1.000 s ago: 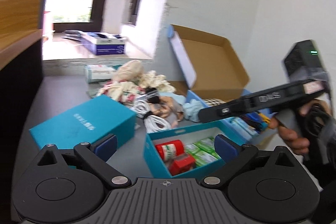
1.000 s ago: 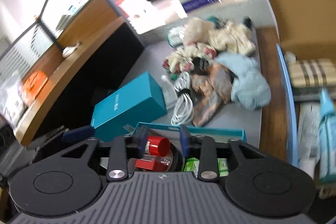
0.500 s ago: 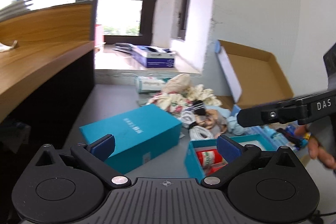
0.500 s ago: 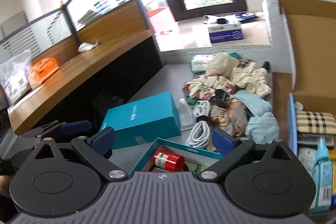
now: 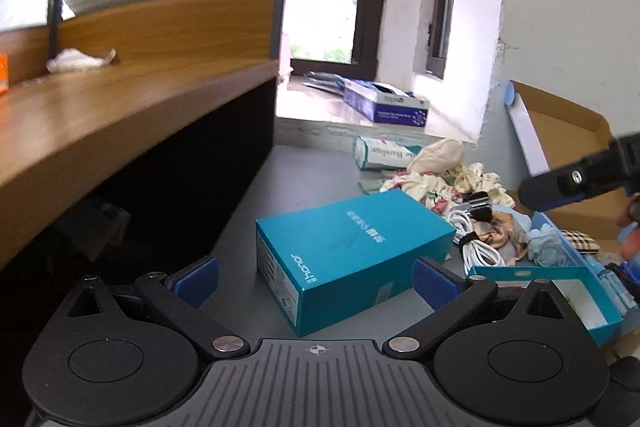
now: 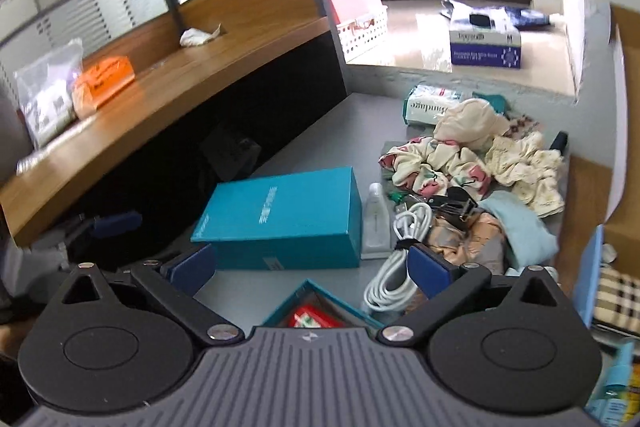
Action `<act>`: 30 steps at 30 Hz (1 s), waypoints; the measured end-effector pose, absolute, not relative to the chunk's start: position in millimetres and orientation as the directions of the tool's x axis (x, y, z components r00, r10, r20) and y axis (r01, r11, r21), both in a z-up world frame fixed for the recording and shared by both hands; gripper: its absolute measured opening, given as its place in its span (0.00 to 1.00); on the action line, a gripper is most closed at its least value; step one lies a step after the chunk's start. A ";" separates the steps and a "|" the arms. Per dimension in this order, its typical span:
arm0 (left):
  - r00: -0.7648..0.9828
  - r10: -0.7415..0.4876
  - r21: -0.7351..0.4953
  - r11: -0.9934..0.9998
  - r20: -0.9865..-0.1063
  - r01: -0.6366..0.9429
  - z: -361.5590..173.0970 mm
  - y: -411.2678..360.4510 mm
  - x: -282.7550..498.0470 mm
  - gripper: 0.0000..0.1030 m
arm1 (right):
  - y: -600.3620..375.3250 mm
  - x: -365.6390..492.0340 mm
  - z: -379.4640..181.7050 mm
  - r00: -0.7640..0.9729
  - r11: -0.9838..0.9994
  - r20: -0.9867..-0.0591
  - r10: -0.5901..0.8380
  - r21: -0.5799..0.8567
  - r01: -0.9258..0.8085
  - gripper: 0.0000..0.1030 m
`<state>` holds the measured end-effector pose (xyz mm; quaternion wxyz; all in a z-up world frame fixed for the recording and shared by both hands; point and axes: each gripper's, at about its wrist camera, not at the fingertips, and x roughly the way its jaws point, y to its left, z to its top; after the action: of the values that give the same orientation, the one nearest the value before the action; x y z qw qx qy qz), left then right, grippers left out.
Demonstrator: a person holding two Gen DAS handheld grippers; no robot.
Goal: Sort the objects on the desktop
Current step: 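Grasp the closed teal Honor box with the right gripper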
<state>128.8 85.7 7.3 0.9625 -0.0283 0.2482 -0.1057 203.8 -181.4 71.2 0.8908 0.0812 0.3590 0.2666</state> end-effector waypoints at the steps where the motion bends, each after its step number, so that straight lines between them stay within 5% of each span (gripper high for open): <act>1: 0.849 -0.245 -0.127 0.969 -0.468 0.209 5.3 89.8 132.2 1.00 | -181.7 209.4 70.6 0.591 0.839 -0.596 0.543 0.354 -0.413 1.00; 18: 0.749 -0.420 -0.130 0.900 -0.513 0.416 -23.8 104.0 171.0 0.99 | -167.2 293.9 27.9 0.482 0.780 -0.615 0.624 0.529 -0.334 0.98; 22: 0.707 -0.469 -0.168 0.875 -0.530 0.455 -30.2 106.1 182.0 0.91 | -165.8 307.2 21.3 0.459 0.770 -0.620 0.636 0.550 -0.325 0.98; 24: 0.695 -0.483 -0.189 0.868 -0.532 0.458 -32.8 107.3 186.4 0.89 | -163.6 312.8 18.9 0.446 0.766 -0.624 0.642 0.550 -0.332 0.89; 26: 0.689 -0.484 -0.208 0.870 -0.539 0.448 -34.3 108.6 189.9 0.89 | -160.9 319.1 16.0 0.424 0.769 -0.642 0.639 0.546 -0.332 0.58; 30: 0.683 -0.493 -0.213 0.864 -0.539 0.456 -35.0 110.2 192.4 0.89 | -155.3 328.9 6.8 0.374 0.777 -0.681 0.630 0.546 -0.315 0.54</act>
<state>192.4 110.2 -35.0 0.9167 -0.0306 0.3027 -0.2589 328.9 -155.3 6.8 0.8123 0.1648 0.4781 0.2907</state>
